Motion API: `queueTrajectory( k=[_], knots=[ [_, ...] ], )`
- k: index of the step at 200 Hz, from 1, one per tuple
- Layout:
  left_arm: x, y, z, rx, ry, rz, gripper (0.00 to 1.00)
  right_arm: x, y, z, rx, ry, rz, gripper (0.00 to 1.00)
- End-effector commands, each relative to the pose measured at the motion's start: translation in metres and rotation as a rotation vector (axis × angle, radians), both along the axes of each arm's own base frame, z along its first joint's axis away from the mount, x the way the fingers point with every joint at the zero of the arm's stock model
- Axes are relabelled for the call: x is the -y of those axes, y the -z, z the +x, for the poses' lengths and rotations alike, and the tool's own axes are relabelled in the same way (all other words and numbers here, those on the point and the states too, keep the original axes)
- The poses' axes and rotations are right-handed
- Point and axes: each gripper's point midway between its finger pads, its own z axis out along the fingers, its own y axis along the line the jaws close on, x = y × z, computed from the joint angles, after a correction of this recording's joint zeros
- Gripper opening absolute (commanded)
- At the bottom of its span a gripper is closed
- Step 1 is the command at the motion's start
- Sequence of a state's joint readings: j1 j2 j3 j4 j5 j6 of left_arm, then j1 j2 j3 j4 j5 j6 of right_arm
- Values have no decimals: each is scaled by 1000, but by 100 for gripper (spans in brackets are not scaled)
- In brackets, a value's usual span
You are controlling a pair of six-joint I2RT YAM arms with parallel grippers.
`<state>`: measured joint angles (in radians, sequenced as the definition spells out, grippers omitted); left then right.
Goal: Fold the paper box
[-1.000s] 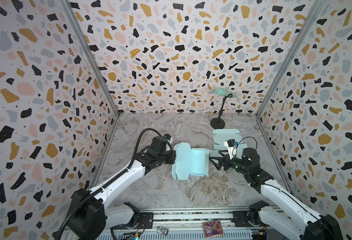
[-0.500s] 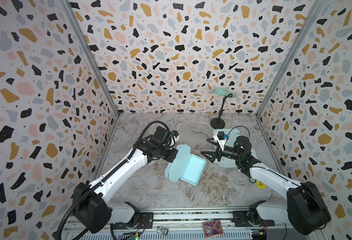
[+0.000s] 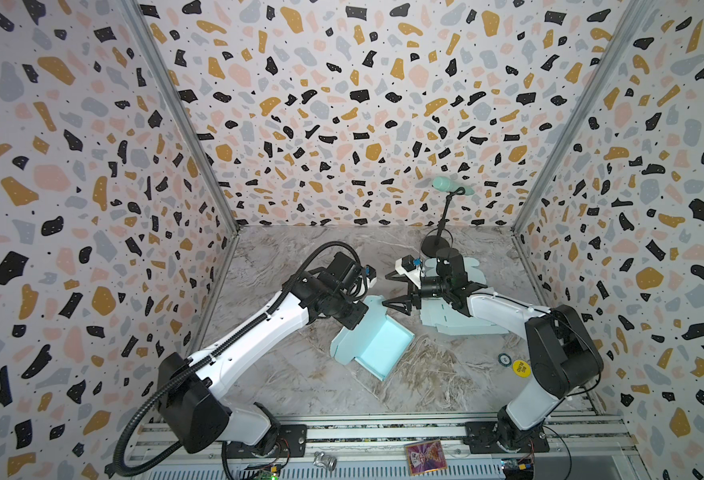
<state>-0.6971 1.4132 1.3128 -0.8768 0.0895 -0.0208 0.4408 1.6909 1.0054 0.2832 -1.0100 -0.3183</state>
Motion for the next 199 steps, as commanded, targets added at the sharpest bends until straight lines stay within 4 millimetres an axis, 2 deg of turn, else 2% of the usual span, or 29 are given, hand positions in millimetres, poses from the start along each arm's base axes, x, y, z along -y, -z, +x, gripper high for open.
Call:
queueTrajectory(
  k=[1,16,49,81,107,143,199],
  knots=[
    [-2,-3,1,13,17,44,2,-5,6,-9,-14,-68,-16,90],
    [-3,-2,2,19,16,57,2,-11,12,-15,-19,-93,-29,83],
    [-3,-4,1,28,20,69,2,-22,18,-23,-26,-134,-54,76],
    [-3,-4,1,36,20,78,2,-27,13,-30,-12,-156,-48,59],
    [-3,-6,1,44,20,85,2,-27,7,-33,-1,-159,-40,44],
    [-4,-7,1,51,18,96,2,-26,5,-35,5,-156,-39,30],
    [-6,-8,4,69,2,110,5,-24,5,-38,-3,-159,-43,14]
  ],
)
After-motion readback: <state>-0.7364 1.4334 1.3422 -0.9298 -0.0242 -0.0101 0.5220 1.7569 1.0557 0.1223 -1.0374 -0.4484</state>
